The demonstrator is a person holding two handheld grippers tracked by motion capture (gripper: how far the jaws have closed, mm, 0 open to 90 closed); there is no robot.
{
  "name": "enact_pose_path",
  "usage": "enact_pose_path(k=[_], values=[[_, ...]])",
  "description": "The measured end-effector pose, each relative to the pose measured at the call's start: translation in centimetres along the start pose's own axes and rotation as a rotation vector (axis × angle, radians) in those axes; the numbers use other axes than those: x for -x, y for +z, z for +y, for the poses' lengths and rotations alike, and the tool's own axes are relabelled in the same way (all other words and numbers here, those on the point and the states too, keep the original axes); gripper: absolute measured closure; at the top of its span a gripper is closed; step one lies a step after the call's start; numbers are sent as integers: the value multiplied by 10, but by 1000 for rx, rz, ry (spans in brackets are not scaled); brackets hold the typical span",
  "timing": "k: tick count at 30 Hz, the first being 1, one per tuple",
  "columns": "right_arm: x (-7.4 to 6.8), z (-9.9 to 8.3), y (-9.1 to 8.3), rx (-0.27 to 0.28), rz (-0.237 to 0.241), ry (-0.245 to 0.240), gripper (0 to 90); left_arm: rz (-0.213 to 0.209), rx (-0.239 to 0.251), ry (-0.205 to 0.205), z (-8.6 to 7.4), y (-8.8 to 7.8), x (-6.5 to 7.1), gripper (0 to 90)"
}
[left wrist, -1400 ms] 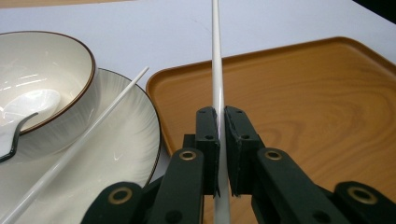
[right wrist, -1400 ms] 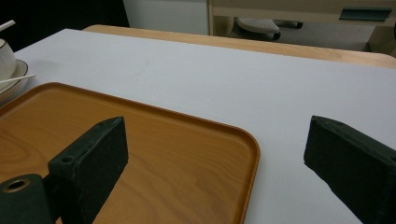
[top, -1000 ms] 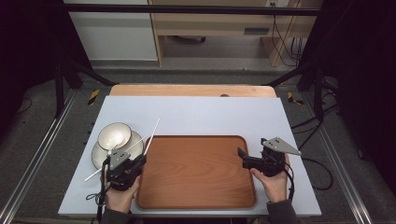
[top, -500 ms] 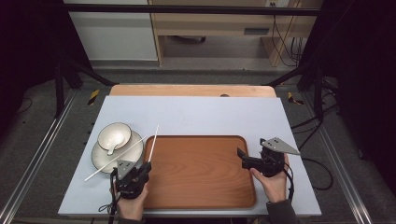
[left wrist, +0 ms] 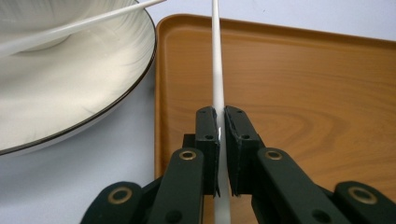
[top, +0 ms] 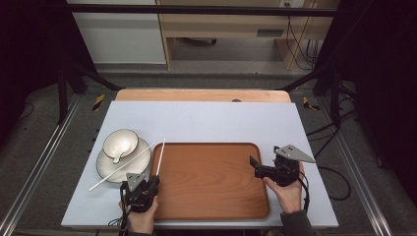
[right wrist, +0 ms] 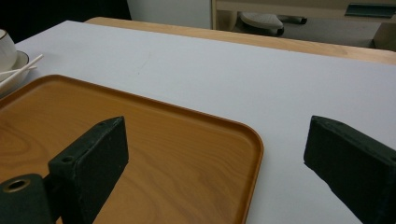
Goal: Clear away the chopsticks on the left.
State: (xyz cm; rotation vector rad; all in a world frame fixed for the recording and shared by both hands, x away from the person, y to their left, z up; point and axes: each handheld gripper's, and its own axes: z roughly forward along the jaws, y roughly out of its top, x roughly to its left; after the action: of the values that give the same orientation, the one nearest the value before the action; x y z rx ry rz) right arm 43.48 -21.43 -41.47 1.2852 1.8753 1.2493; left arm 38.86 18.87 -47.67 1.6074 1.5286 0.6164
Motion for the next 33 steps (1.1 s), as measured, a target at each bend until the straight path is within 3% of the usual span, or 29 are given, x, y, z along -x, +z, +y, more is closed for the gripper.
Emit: enact_pose_path(k=[13, 25, 33], values=[[0, 0, 1, -8, -4, -7, 66, 19, -77, 16, -4, 8, 1, 840], [-1, 0, 0, -3, -3, -4, 67, 21, -90, 27, -2, 9, 2, 834], [0, 1, -1, -2, -5, -2, 66, -6, -79, 35, 2, 6, 2, 800]])
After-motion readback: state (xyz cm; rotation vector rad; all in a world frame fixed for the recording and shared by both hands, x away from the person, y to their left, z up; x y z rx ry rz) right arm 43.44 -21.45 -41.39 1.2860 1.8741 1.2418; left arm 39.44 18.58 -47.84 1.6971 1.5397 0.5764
